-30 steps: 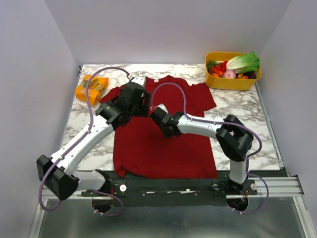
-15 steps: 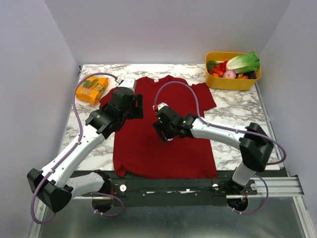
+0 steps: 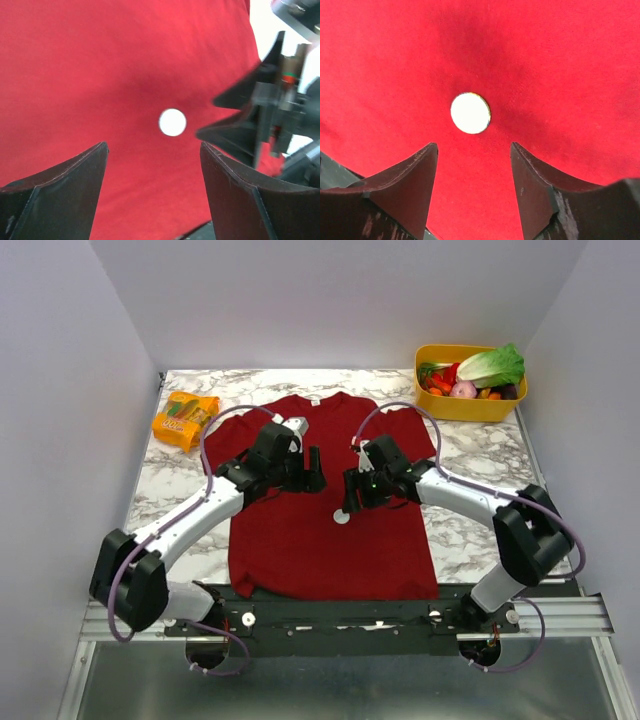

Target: Pin the brooch onto the clothing

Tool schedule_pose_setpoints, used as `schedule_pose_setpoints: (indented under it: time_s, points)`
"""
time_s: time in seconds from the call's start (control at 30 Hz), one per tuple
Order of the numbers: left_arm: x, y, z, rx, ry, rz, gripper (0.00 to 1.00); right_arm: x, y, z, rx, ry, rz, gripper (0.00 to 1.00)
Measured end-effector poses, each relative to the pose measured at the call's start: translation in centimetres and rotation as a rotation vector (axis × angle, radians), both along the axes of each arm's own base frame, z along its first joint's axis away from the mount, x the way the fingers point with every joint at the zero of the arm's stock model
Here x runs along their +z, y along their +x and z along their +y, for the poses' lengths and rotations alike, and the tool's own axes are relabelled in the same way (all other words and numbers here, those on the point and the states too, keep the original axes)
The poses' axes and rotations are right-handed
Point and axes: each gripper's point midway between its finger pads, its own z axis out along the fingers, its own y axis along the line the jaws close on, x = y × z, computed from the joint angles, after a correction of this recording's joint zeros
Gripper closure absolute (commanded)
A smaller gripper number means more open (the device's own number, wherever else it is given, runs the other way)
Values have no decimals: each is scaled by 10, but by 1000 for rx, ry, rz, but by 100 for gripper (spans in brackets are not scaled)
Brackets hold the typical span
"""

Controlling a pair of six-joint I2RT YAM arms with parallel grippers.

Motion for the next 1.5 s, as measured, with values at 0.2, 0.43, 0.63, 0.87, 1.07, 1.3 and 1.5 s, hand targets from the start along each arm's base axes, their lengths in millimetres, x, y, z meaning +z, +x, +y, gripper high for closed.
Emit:
schedule_pose_setpoints:
  time_s: [0.2, 0.43, 0.63, 0.87, 1.07, 1.3, 1.5]
  points:
    - [-52, -12, -31, -53, -115, 175, 23, -29, 1, 8, 32, 49, 97, 41]
    - [-83, -25, -40, -39, -196, 270, 31, -45, 11, 29, 74, 102, 150, 45]
    - [-84, -25, -44, -26, -244, 270, 37, -44, 12, 37, 99, 138, 156, 48]
    - [-95, -32, -41, -6, -248, 300, 39, -48, 8, 34, 98, 133, 163, 71]
    - [-96, -32, -40, -5, -246, 302, 40, -46, 1, 29, 98, 129, 172, 76]
    - [-96, -32, -39, 0, -242, 300, 42, -25, -7, 23, 101, 137, 157, 90]
    - [-94, -33, -38, -3, -237, 296, 41, -13, -11, 20, 107, 143, 142, 99]
